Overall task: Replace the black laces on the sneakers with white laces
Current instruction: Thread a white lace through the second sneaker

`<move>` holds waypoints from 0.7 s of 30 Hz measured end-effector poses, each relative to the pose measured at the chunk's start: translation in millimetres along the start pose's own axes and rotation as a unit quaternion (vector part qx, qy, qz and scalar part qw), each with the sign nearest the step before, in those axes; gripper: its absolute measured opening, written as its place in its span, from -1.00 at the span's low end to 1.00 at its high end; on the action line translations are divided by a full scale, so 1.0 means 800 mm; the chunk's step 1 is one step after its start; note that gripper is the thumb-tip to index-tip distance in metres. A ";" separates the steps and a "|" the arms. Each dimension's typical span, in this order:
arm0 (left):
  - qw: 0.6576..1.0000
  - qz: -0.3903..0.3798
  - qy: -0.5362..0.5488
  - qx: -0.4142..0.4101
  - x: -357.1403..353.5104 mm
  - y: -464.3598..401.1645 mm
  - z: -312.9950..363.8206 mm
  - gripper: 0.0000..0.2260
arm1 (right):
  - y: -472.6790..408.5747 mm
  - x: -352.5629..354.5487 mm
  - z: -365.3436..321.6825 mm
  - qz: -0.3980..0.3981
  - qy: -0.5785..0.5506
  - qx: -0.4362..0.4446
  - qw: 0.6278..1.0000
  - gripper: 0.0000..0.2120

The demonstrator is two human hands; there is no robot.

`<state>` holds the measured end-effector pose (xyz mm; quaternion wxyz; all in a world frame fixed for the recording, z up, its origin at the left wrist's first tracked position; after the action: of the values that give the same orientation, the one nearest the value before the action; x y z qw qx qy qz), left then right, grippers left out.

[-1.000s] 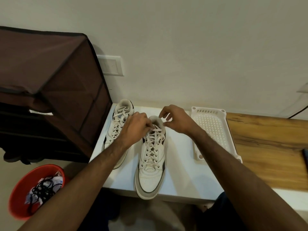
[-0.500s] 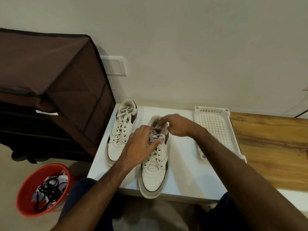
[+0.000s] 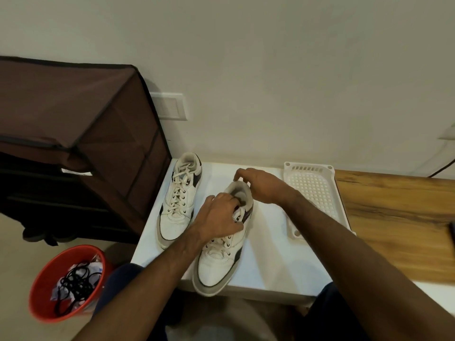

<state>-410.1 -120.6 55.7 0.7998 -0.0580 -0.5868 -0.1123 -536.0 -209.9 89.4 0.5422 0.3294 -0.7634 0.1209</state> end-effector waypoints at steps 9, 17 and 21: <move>0.994 0.034 -0.096 -0.044 -0.026 0.007 0.039 -0.56 | -0.069 0.031 -0.061 0.014 0.174 0.095 0.980 -0.42; 0.995 0.058 -0.063 -0.053 -0.031 -0.001 0.033 -0.68 | -0.171 -0.041 -0.112 -0.057 0.349 0.220 0.909 -0.28; 0.994 0.048 -0.053 -0.085 -0.024 -0.001 0.030 -0.77 | -0.174 -0.044 -0.109 -0.042 0.355 0.170 0.918 -0.41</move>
<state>-438.1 -114.0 45.0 0.7645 -0.1601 -0.6128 -0.1202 -375.6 -253.9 66.6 0.7182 0.3838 -0.4743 0.3346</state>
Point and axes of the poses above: each hand's wrist, its own y-axis away from the middle knuckle, its own x-axis out of the back of the hand, z = x × y, the point moved 4 cm from there along -y, towards the middle knuckle, and after that the axes turned 1 degree about y, right-handed, at the moved point
